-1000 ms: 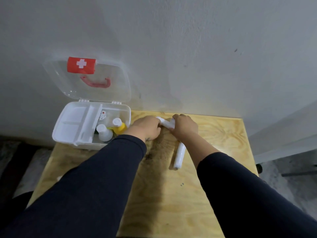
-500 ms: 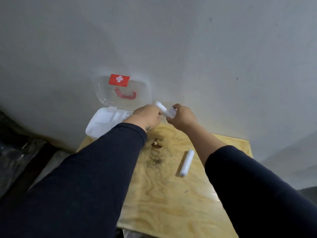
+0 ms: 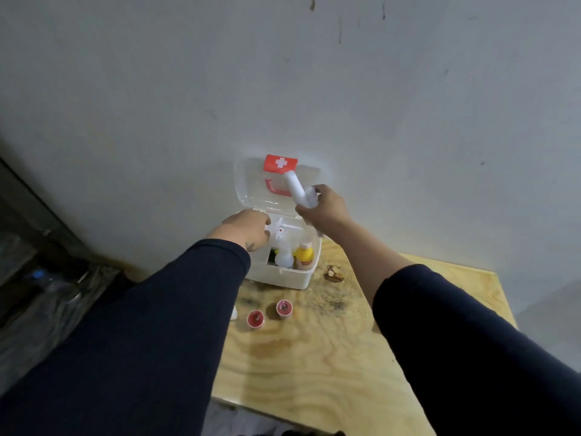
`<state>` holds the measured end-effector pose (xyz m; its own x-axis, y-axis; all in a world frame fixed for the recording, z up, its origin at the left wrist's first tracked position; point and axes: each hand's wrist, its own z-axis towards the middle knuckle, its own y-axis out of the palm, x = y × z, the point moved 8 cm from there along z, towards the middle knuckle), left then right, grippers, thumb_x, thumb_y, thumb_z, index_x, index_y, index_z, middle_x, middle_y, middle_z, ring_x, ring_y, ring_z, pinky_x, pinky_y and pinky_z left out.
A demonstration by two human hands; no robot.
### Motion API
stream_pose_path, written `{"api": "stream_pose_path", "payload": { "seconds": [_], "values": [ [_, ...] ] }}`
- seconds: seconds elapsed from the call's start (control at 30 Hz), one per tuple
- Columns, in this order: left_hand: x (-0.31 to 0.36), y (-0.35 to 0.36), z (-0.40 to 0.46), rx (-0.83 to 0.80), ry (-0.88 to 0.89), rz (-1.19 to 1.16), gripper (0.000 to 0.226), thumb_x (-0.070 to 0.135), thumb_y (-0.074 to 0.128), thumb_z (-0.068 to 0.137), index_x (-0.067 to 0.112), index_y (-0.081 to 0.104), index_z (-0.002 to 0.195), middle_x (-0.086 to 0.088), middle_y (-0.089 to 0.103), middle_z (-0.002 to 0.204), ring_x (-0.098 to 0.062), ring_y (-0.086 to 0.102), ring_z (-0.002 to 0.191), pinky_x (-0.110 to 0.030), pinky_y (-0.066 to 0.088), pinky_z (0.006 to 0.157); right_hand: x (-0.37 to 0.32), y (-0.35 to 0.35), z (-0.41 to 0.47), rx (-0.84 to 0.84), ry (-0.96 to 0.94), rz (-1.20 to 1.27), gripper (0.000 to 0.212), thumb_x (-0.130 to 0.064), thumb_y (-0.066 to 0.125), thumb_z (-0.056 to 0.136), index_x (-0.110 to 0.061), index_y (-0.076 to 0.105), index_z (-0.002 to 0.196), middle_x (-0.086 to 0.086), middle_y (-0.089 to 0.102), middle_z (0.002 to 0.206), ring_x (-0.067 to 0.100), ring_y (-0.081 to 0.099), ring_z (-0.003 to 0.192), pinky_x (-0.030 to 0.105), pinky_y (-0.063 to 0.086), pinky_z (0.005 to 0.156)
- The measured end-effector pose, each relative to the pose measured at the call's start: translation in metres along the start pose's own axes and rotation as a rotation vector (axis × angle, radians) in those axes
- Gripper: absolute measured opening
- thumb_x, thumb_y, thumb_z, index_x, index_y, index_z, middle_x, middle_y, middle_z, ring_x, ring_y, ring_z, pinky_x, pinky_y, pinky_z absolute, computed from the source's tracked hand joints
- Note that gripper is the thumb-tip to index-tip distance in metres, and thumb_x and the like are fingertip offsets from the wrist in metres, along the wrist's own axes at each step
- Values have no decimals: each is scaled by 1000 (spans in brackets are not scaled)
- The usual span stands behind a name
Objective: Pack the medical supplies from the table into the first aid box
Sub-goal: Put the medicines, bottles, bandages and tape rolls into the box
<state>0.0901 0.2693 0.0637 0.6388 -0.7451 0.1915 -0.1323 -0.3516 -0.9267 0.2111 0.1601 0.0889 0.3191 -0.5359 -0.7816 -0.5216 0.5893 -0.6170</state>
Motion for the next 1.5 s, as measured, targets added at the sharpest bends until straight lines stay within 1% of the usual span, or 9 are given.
{"api": "stream_pose_path", "payload": {
  "seconds": [0.13, 0.27, 0.43, 0.67, 0.77, 0.87, 1.07, 1.3, 1.5],
  "values": [
    [-15, 20, 3, -61, 43, 10, 57, 42, 49, 96, 25, 35, 149, -1, 40, 153, -28, 45, 134, -37, 38, 107, -12, 15, -7, 71, 10, 72, 56, -22, 69, 82, -15, 47, 133, 9, 62, 122, 31, 65, 103, 43, 54, 88],
    [-12, 36, 1, -78, 130, 25, 57, 46, 50, 95, 19, 42, 143, -5, 46, 145, -29, 50, 127, -39, 43, 101, -1, 22, -21, 203, 52, 107, 55, -23, 66, 84, -16, 45, 135, 8, 60, 123, 24, 60, 92, 30, 51, 66],
    [-10, 53, 4, -62, 211, 15, 32, 42, 51, 94, 14, 56, 108, -7, 61, 115, -27, 57, 97, -36, 47, 80, 18, 27, -46, 367, 92, 131, 59, -27, 67, 86, -15, 42, 138, 6, 57, 131, 24, 57, 115, 33, 47, 87],
    [-13, 58, 3, 2, 240, 19, 35, 41, 46, 98, 11, 58, 111, -9, 59, 115, -29, 57, 105, -36, 41, 77, 35, 54, -73, 459, 67, 111, 53, -23, 65, 89, -14, 39, 134, 6, 56, 125, 20, 56, 103, 27, 40, 76],
    [-13, 60, 4, 9, 242, 3, 39, 43, 46, 98, 10, 59, 113, -9, 58, 116, -29, 56, 107, -35, 43, 79, 40, 66, -79, 477, 41, 57, 50, -27, 60, 91, -16, 37, 135, 3, 54, 129, 25, 55, 113, 39, 45, 95],
    [-12, 59, 3, 19, 245, 5, 37, 40, 45, 99, 9, 60, 115, -9, 59, 117, -28, 57, 107, -35, 43, 80, 51, 72, -81, 509, 87, -87, 49, -35, 55, 94, -14, 37, 135, 1, 54, 131, 23, 49, 126, 47, 12, 122],
    [-10, 61, 2, 10, 247, 15, 38, 37, 44, 100, 8, 58, 118, -9, 57, 120, -27, 56, 107, -34, 41, 79, 77, 77, -81, 387, 205, -329, 49, -45, 44, 97, -18, 42, 137, 3, 27, 157, 20, 8, 151, 49, -1, 120],
    [-8, 63, 2, -17, 243, 37, 39, 35, 42, 102, 7, 55, 124, -10, 53, 127, -28, 54, 114, -37, 43, 88, 61, 64, -80, 393, 96, -344, 59, -35, 56, 92, -20, 35, 145, 1, 38, 151, 21, 32, 142, 42, 27, 117],
    [-8, 65, 3, -29, 250, 83, 37, 33, 41, 102, 7, 54, 125, -9, 52, 128, -28, 53, 116, -38, 44, 92, 24, 65, -55, 188, -160, -576, 78, 0, 55, 86, -25, 19, 151, -3, 28, 156, 20, 20, 146, 41, 20, 121]
  ]
}}
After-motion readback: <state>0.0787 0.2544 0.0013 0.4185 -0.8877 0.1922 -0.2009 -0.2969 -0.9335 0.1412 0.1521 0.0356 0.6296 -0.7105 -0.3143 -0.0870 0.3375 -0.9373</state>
